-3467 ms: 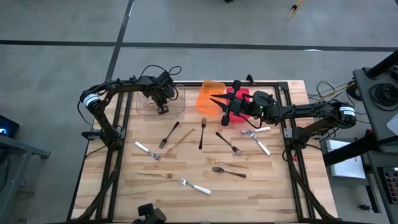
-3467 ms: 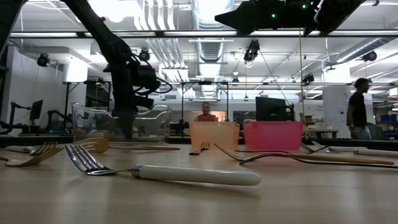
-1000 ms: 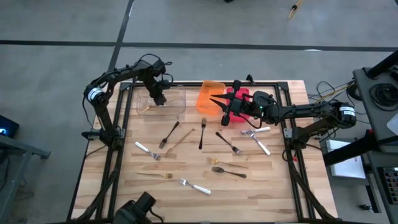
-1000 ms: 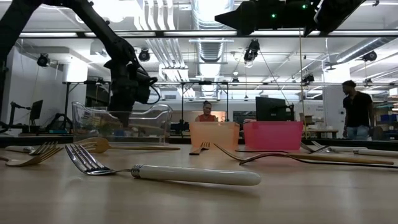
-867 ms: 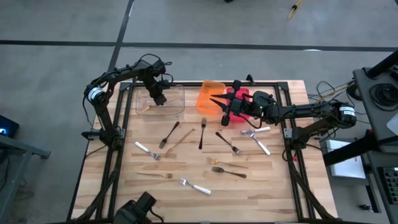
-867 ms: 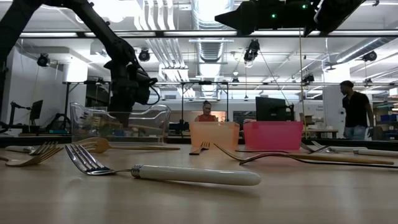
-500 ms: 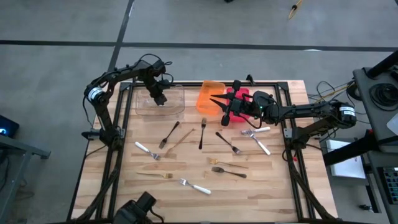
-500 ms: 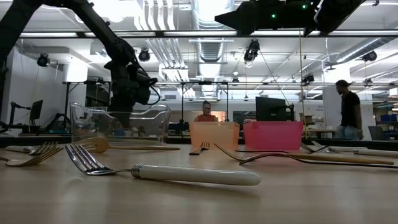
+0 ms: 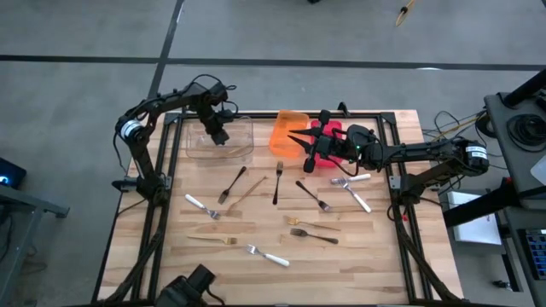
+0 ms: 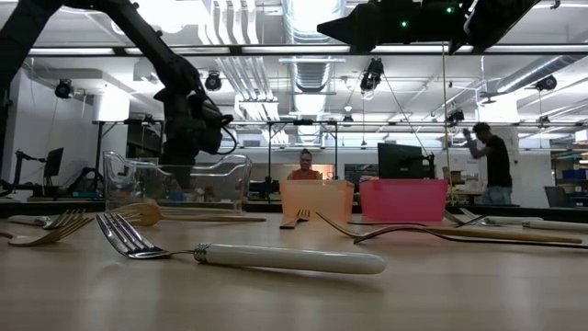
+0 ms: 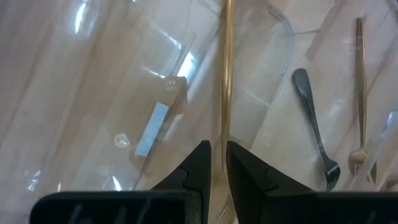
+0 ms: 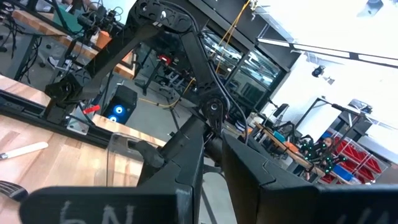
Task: Sort silverware by color (type)
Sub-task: Put the white fork into the red bin
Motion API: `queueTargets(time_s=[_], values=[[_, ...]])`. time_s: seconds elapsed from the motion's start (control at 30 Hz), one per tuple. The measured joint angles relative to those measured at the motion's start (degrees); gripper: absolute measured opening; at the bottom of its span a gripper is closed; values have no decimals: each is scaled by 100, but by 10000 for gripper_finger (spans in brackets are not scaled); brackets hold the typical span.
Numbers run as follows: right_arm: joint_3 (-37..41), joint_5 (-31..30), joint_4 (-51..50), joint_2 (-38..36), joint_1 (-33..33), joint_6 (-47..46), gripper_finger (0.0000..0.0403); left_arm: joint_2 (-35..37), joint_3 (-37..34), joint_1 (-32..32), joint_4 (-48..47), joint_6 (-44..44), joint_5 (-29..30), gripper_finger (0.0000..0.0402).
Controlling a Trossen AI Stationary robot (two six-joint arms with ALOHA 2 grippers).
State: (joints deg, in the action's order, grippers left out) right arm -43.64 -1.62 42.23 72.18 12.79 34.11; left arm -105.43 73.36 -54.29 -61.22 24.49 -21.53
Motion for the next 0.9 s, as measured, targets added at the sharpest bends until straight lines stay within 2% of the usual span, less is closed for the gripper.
queueTargets(time_s=[0.13,0.27,0.4,0.5,0.7,0.8,0.9], values=[[0,-1,-1,0,-2,-2,52,199,0,155,-36,-59,1,27],[0,-4,11,-19,0,-270,52,742,-2,451,80,-70,0,13],[-284,-188,-361,-39,-2,-1474,52,1671,-166,949,1057,-191,-164,2],[-642,-193,-1370,41,-12,-2650,52,2532,-683,1411,2471,-343,-509,2],[-1267,-187,-4181,331,-180,-5001,52,3835,-1970,2245,5027,-511,-495,1],[-1654,-152,-5615,521,-243,-5672,52,4238,-2538,2465,5929,-511,-487,1],[-2214,-125,-7110,764,-245,-6160,52,4525,-2982,2488,6390,-443,-454,1]])
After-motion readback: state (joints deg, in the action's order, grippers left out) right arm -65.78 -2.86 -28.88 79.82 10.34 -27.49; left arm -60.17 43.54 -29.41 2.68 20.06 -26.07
